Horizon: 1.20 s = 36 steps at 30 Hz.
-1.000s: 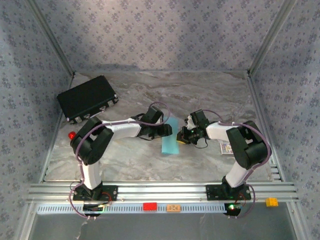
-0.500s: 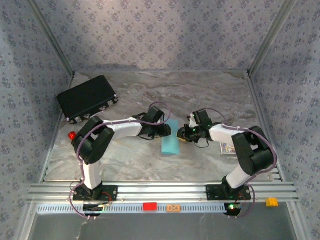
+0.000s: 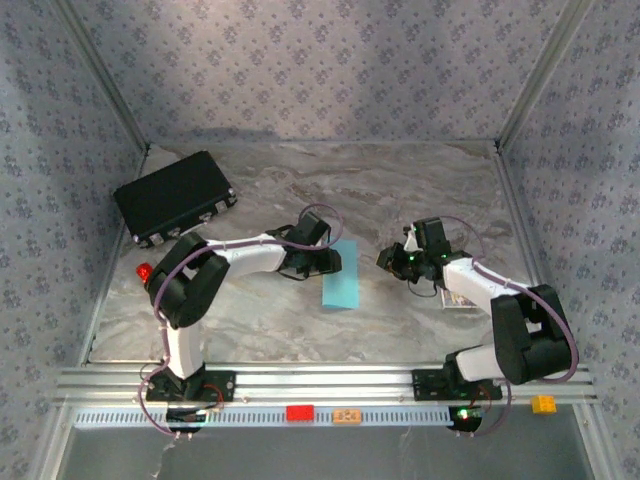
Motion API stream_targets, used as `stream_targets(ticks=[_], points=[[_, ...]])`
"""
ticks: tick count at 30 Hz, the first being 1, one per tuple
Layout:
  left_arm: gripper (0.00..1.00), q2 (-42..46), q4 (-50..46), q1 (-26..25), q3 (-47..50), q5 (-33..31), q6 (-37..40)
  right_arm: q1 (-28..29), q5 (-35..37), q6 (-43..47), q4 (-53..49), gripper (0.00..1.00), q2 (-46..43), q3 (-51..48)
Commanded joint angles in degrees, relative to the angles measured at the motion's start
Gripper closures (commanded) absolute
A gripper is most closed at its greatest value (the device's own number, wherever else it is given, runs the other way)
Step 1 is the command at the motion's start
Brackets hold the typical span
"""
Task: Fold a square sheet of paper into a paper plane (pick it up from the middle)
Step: First fold the square sheet of paper in half at the center of the table.
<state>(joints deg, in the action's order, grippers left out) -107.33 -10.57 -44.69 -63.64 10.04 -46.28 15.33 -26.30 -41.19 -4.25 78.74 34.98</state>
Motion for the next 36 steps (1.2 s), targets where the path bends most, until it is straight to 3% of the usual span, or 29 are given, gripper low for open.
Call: stream_targets(ticks=[1,36], points=[[0.52,-2.18,-6.63,0.05,-1.03,-2.96,1.56,-0.26,0.11,-0.67,-1.46,0.78,-0.34,-0.14],[0.46,-8.38,-14.92,-0.70,-6.32,-6.96,2.99,-0.74,0.36,0.13,-2.34,0.74,-1.40,-0.27]])
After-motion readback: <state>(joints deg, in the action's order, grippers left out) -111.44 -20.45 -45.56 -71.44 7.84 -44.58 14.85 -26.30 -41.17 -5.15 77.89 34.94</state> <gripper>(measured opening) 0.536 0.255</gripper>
